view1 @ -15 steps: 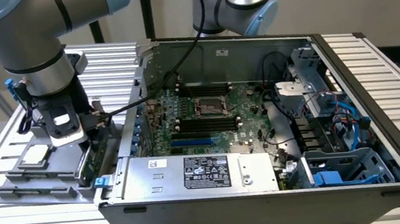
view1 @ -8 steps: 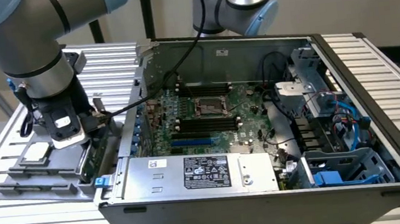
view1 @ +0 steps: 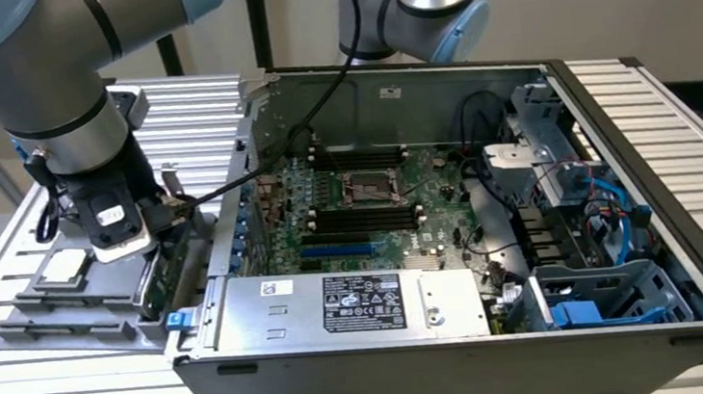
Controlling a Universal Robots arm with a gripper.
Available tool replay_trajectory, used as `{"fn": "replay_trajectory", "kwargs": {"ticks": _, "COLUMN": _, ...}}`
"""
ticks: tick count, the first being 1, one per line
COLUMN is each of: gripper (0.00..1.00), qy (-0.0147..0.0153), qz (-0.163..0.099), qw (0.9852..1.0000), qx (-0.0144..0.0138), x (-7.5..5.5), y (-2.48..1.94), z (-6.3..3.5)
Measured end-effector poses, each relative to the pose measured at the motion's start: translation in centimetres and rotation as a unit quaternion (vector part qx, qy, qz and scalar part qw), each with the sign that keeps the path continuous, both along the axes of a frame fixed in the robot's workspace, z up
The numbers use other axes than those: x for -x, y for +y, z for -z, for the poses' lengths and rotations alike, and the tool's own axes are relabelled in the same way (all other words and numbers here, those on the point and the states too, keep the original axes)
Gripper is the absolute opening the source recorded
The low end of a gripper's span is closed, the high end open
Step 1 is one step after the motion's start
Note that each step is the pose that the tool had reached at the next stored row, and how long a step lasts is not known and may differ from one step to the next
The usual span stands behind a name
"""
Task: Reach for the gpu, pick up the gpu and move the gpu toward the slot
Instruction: 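Pick up the gpu and move the gpu toward the slot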
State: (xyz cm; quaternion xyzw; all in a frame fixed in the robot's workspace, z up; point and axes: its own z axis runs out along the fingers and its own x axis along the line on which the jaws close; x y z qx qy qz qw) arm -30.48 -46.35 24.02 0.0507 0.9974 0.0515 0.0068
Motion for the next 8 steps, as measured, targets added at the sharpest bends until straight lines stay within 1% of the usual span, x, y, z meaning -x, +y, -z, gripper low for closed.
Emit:
{"fn": "replay_trajectory", "kwargs": {"ticks": 5, "gripper": 0.26, "qy": 0.0023, "qz": -0.008, "qw": 1.0, "qx": -0.0003, "x": 0.01, "y": 0.0, "z": -0.01}}
{"fn": "replay_trajectory", "kwargs": {"ticks": 8, "gripper": 0.26, "qy": 0.0035, "qz": -0.018, "qw": 0.9998, "qx": -0.0003, "x": 0.01, "y": 0.0, "z": -0.02}}
